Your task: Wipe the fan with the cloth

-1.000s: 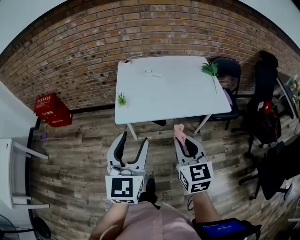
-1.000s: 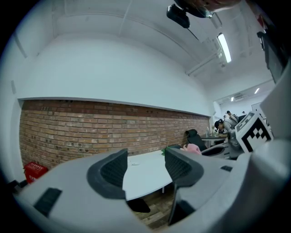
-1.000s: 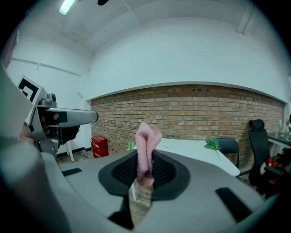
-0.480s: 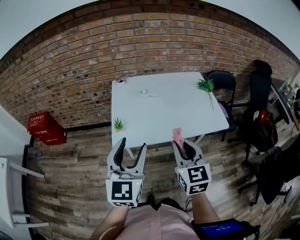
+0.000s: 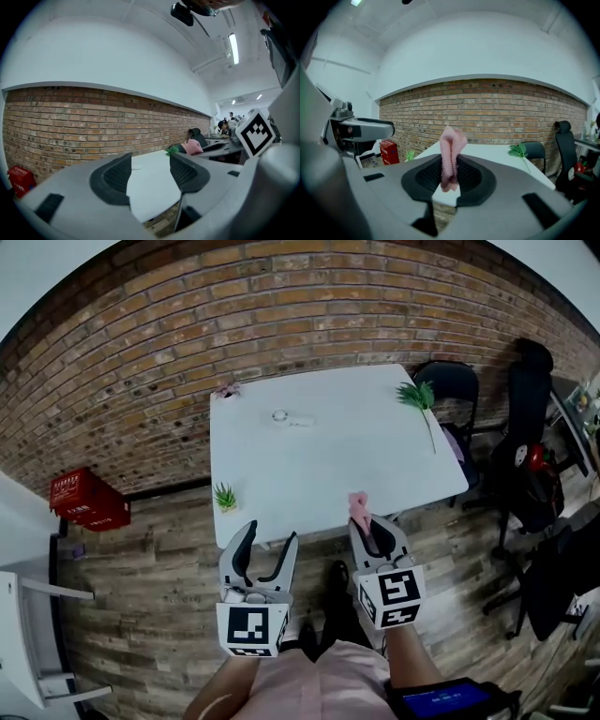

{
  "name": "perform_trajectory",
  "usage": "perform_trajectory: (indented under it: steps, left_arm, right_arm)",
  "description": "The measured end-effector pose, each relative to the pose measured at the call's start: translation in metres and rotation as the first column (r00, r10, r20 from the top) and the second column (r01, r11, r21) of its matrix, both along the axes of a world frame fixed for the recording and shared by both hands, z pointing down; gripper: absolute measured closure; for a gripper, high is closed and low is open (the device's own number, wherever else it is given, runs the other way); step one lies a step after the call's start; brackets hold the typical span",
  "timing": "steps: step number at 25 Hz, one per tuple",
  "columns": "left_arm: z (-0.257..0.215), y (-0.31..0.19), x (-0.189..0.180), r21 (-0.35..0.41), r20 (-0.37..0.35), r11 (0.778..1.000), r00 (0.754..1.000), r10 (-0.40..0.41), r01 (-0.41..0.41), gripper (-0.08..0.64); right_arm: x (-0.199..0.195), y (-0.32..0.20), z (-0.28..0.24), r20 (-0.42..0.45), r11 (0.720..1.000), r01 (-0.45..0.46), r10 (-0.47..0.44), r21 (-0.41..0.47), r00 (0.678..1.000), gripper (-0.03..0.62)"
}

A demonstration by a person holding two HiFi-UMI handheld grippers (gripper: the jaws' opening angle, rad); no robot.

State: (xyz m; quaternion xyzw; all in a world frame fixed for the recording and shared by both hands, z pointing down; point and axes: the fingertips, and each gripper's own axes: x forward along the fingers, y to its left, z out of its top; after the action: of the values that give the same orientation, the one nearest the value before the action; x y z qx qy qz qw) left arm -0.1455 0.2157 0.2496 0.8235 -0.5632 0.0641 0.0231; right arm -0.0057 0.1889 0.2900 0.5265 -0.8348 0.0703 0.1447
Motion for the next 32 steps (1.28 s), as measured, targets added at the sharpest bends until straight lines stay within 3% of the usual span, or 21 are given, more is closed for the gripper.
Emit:
perform_trajectory:
  steps: [5,10,16,23,32]
  left_arm:
    - [0.015,-0.050,0.011,-0.028,0.001,0.999,1.000,-0.017,0.017,0.298]
    - [0.034,-0.112,0.014,-0.085,0.047,0.995,0.997,-0.057,0.061,0.298]
    - [0.037,-0.183,0.015,-0.095,0.062,0.987,0.990,-0.124,0.129,0.298]
    - [0.014,-0.236,0.022,-0.047,0.049,0.981,0.982,-0.185,0.187,0.298]
    - [-0.013,-0.274,0.004,-0.005,0.018,0.977,0.976,-0.215,0.215,0.298]
  right_arm:
    - [0.010,-0.048,0.026,0.004,0.999,0.015,-0.015,-0.047,1.000,0.526]
    - [0.019,-0.114,0.043,0.011,0.995,0.049,-0.049,-0.085,0.999,0.526]
    - [0.028,-0.191,0.050,0.018,0.989,0.105,-0.103,-0.102,0.994,0.526]
    - [0.024,-0.254,0.031,0.002,0.981,0.182,-0.182,-0.060,0.983,0.526]
    - [0.008,-0.300,0.008,-0.037,0.978,0.204,-0.206,-0.035,0.978,0.525]
